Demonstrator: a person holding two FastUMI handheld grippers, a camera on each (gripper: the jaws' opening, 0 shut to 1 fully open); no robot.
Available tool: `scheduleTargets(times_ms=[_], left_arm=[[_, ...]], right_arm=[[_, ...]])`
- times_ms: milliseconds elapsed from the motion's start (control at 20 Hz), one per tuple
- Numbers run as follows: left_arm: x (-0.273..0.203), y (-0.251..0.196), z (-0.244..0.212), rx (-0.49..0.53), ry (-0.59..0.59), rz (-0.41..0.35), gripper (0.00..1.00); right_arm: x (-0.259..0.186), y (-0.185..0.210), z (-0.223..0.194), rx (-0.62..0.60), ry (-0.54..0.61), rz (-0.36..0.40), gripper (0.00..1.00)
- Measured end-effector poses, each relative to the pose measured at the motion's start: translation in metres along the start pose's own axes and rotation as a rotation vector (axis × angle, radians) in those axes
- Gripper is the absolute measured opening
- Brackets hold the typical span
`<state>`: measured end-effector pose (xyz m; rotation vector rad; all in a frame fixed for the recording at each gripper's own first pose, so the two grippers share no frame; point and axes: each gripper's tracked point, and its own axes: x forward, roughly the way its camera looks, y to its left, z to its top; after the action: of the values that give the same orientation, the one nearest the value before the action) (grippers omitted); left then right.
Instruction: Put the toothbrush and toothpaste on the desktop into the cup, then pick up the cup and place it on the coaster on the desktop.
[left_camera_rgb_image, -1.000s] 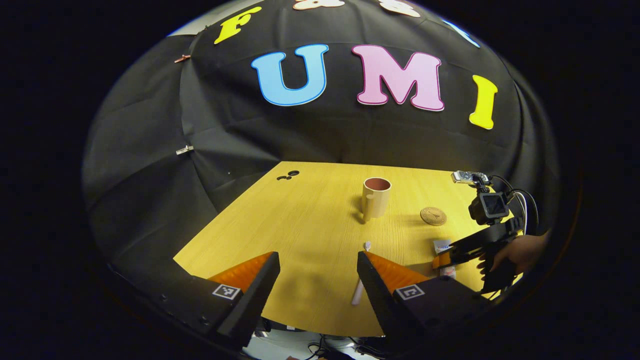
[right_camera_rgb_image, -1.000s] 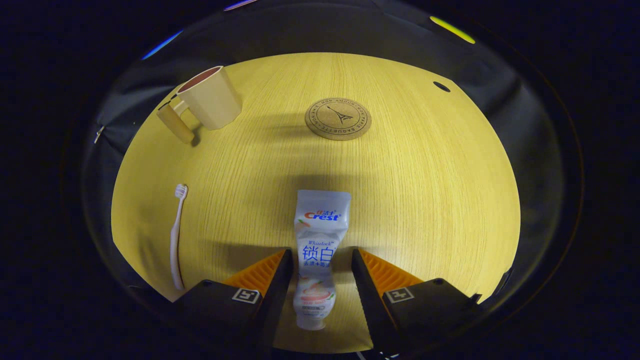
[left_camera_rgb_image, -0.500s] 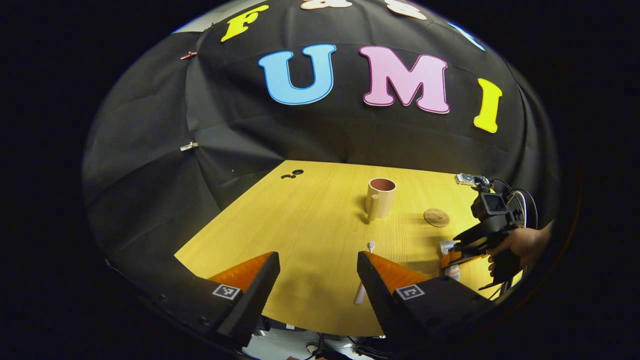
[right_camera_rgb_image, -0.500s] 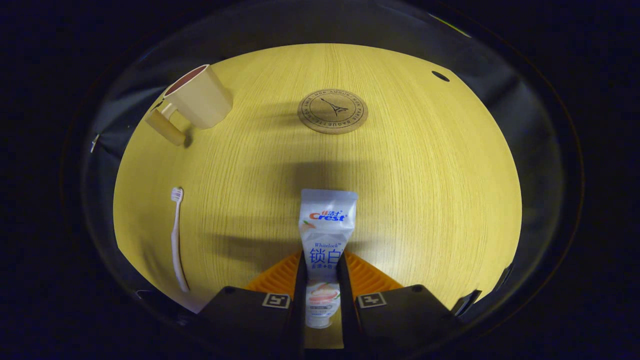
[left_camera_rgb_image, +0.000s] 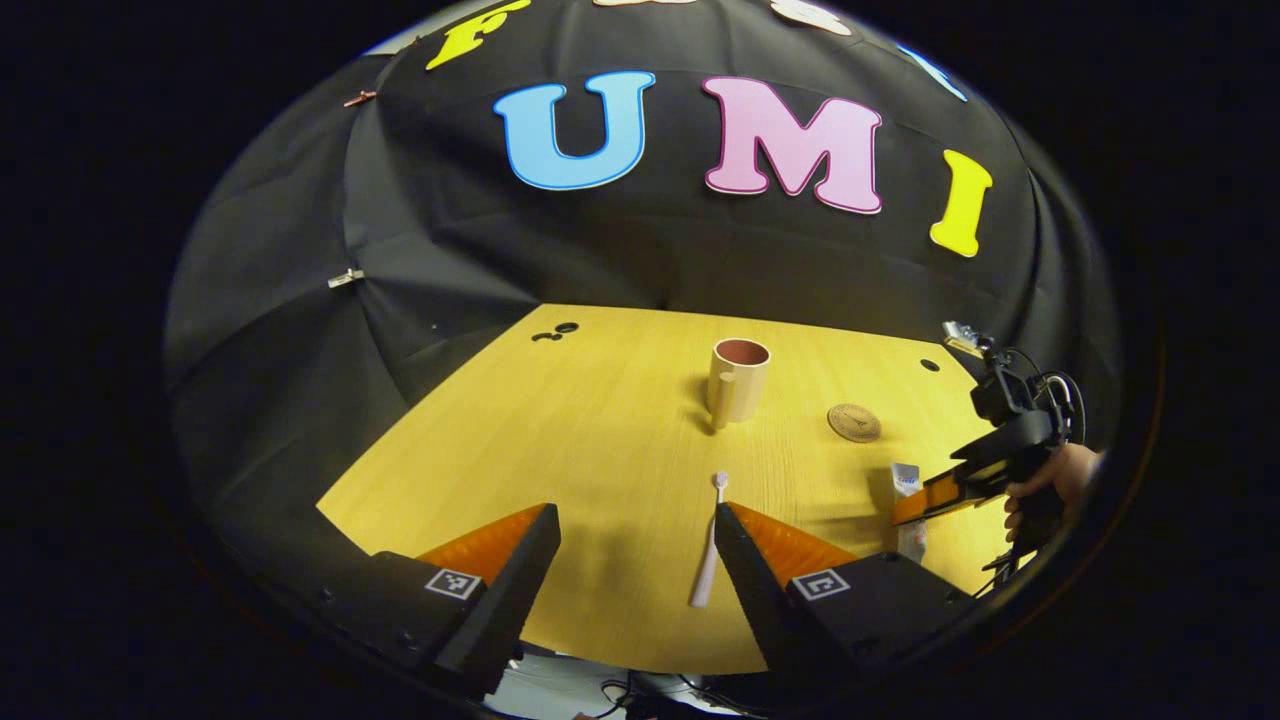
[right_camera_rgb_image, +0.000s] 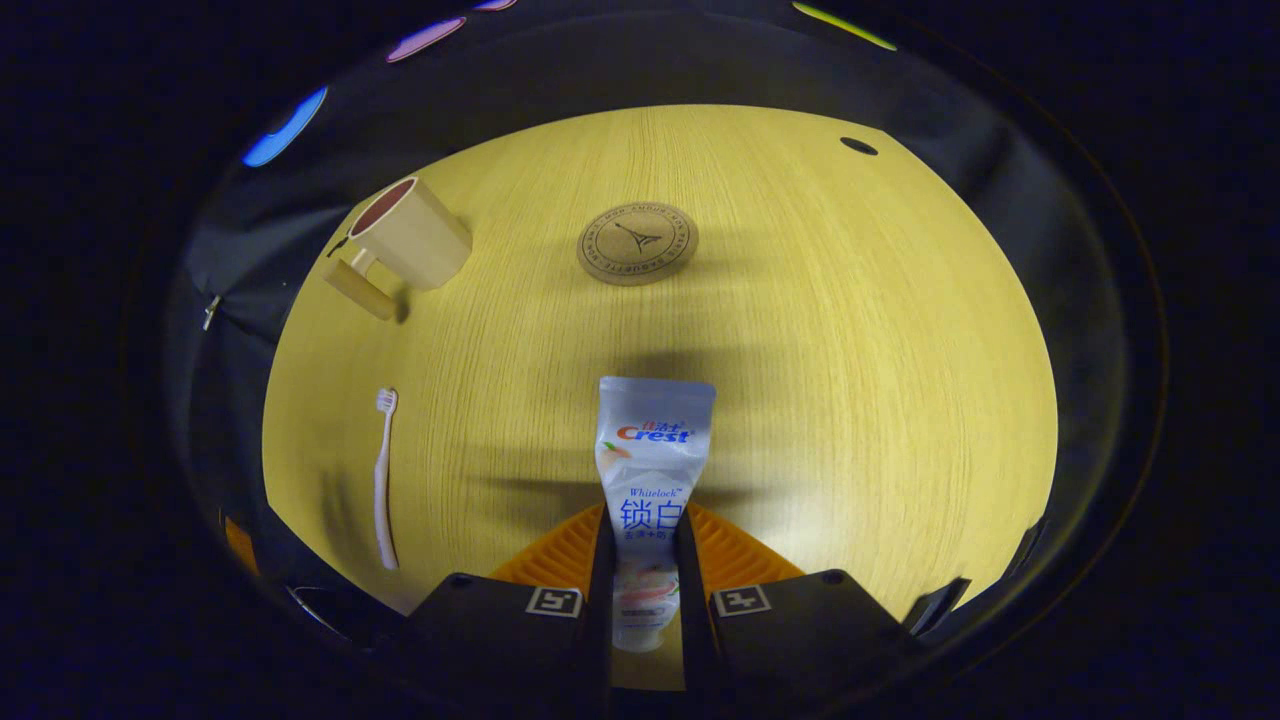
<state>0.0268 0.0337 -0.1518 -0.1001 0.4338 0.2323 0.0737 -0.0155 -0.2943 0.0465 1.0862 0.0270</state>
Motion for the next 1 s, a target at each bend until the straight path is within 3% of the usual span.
scheduleTargets(times_ms=[250, 500, 1000], left_arm=[[0.038, -0.024, -0.01, -0.024, 0.081, -0.08, 0.98], [0.074, -0.041, -0.039, -0.024, 0.238, -0.12, 0.98], [0.112, -0.054, -0.083, 0.099, 0.498, -0.125, 0.95]], right_arm=[[-0.028, -0.026, 0.01, 0.0, -0.085, 0.014, 0.33], [-0.051, -0.047, 0.013, 0.016, -0.147, 0.024, 0.33], [-0.085, -0.066, 0.015, 0.036, -0.25, 0.043, 0.33]])
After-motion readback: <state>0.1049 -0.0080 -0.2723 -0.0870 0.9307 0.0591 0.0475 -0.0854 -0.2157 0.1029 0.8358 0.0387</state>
